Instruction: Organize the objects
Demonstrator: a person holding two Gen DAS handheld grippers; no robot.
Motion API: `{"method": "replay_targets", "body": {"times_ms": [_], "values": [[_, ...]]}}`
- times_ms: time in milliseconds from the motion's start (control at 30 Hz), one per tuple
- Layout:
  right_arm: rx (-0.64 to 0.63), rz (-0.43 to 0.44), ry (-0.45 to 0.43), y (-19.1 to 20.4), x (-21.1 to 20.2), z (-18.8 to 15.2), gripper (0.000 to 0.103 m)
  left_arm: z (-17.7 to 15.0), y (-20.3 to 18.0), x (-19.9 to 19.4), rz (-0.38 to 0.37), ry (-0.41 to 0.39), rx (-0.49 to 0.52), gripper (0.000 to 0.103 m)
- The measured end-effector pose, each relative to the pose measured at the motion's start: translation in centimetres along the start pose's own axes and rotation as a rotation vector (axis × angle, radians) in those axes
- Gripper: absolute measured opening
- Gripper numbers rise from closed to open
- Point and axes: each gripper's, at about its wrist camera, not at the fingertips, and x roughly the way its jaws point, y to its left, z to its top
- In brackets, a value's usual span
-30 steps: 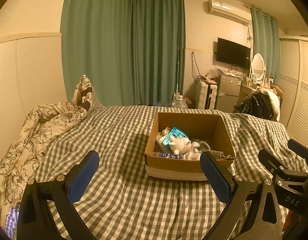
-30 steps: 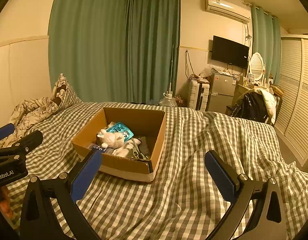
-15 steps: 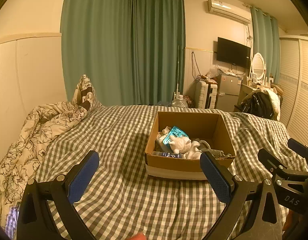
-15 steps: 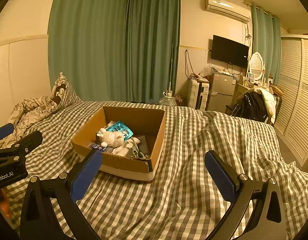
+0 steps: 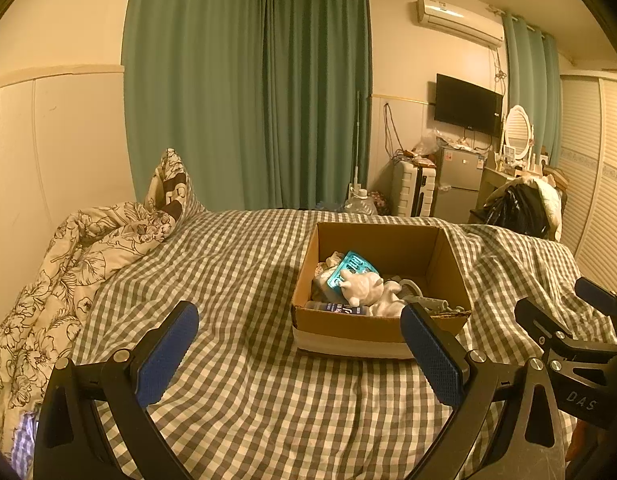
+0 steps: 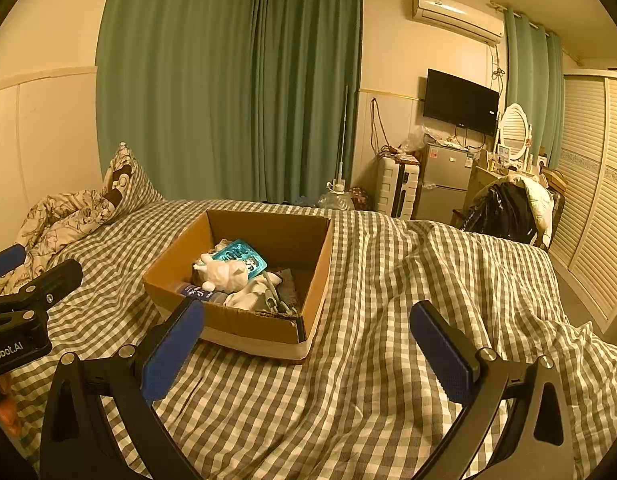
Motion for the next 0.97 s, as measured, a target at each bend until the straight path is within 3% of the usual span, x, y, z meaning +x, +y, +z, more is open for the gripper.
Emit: {"method": "replay_targets", "body": {"times_ms": [967], "values": [[-0.002,-0.001,0.004,0.15,0.09,-0.28,0.103,-0.48,0.53,-0.13,0.015,0.005,-0.010,0.103]]}}
